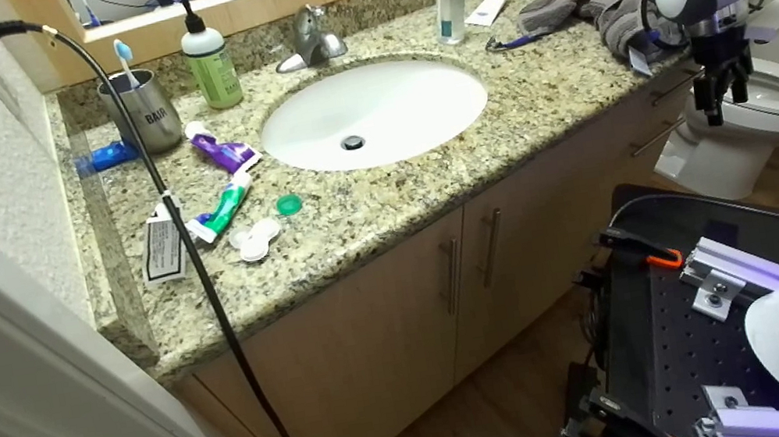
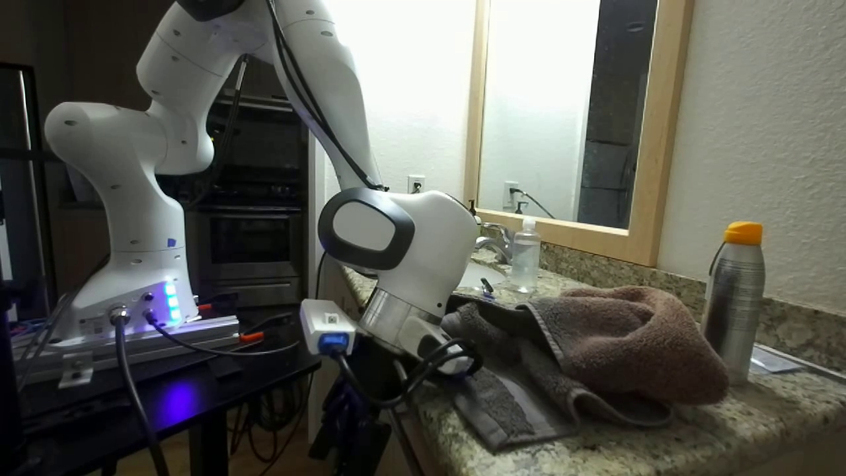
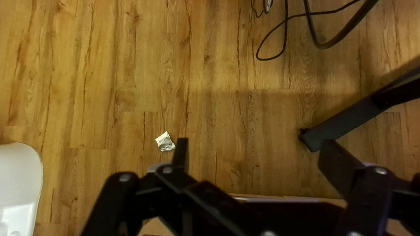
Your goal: Close the open drawer on the right
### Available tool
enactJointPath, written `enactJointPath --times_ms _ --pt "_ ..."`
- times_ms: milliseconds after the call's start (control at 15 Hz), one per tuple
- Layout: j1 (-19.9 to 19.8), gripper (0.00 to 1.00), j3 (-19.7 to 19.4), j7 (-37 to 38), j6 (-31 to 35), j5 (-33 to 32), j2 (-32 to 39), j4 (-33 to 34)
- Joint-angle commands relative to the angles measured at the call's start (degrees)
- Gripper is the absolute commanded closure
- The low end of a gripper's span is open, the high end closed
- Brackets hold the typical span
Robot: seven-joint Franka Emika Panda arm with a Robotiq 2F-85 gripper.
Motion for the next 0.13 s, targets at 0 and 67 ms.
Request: enactJointPath --times_ms 0,67 --pt "0.67 0.00 -0.64 -0.45 0.06 0.70 0.15 0.09" --pt "0.67 0.00 -0.64 -0.45 0.06 0.70 0.15 0.09"
